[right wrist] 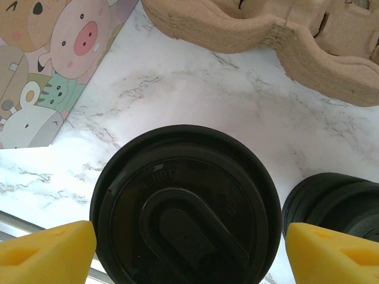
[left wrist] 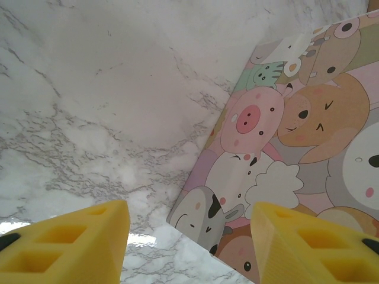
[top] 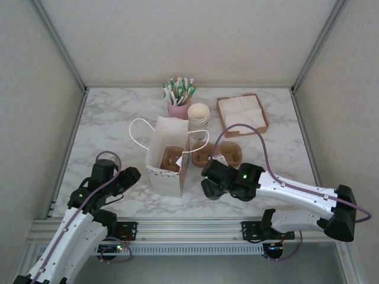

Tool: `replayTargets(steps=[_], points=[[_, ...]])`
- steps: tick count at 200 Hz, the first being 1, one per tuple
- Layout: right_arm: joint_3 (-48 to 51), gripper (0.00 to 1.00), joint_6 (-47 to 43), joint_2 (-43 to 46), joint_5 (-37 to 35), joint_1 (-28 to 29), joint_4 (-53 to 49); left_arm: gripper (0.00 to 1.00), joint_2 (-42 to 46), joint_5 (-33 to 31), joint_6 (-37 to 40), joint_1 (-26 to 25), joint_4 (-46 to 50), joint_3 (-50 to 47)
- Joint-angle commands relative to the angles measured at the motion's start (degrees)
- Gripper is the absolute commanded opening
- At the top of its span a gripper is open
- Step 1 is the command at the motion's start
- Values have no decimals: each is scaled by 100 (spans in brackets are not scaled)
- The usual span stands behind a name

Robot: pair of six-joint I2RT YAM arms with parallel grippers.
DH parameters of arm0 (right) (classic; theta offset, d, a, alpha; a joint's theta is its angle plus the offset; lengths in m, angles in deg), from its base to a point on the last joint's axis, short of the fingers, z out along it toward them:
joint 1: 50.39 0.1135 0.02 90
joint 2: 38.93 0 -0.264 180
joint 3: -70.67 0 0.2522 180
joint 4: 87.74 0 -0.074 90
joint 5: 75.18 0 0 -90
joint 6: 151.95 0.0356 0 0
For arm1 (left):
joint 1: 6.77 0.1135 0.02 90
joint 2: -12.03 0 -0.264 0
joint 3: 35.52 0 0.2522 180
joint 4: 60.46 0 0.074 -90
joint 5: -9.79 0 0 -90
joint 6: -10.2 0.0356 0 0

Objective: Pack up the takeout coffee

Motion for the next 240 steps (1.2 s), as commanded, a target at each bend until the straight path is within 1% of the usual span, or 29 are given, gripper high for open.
replayTargets(steps=[1,54,79,107,126,146,173,191,209,240], points=[[-77,85,85,24,110,58,-16,55,-13,-67,-74,-45,-44,-71],[63,88,125,-172,47,65,-87,55,-39,-75,-95,-62,-101,-123],[106,86,140,-284,3,68,-68,54,-97,-49,-156,-101,-237,-180],[72,81,103,-421,-24,63,-71,54,-244,-59,-175,-214,-372,-207],[54,81,100,-513,-82,69,-119,53,-283,4,-244,-321,-678,-310],[36,81,127,-605,-128,71,-224,53,-348,-156,-288,-426,-833,-386],[58,81,208,-739,-200,71,-329,52,-570,-172,-344,-482,-1115,-508],[30,77,210,-766,-182,69,-378,51,-736,-172,-383,-553,-1350,-583],[-68,70,217,-686,-295,67,-479,51,-878,-155,-467,-664,-1641,-657],[-426,69,166,-255,-399,75,-766,49,-1099,-219,-539,-954,-1852,-660]])
